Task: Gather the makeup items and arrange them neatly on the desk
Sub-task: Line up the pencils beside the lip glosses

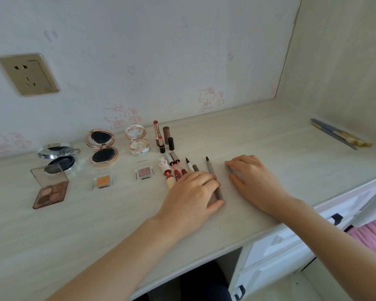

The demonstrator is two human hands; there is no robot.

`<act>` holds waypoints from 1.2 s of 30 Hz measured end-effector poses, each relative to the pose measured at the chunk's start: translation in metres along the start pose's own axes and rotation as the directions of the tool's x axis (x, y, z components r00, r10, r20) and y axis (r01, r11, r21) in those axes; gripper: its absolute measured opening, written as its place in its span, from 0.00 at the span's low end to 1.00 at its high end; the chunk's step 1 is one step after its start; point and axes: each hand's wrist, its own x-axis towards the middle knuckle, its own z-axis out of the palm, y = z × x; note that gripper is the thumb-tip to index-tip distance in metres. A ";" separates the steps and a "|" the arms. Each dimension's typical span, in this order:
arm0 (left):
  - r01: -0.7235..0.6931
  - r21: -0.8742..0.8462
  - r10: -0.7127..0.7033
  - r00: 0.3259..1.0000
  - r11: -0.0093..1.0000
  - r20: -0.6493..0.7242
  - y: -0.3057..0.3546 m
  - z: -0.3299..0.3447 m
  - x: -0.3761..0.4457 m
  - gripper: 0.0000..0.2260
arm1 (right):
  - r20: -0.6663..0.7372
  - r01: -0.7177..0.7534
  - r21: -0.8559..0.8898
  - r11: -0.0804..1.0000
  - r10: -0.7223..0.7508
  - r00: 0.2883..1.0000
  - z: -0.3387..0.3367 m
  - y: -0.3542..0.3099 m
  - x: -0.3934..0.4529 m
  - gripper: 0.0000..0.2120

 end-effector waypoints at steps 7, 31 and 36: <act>0.079 0.050 -0.076 0.996 0.996 -0.051 -0.001 0.000 0.005 0.16 | 0.037 0.034 0.054 0.998 -0.036 0.999 0.007 -0.013 0.019 0.14; 0.184 -0.016 -0.185 0.981 0.983 -0.056 -0.006 0.001 0.009 0.18 | 0.087 0.083 0.114 0.990 -0.093 0.992 0.011 -0.012 0.027 0.18; 0.123 0.018 -0.122 0.992 0.992 -0.040 -0.001 0.004 0.027 0.17 | 0.084 0.026 0.029 0.999 -0.028 0.996 -0.011 0.014 0.020 0.18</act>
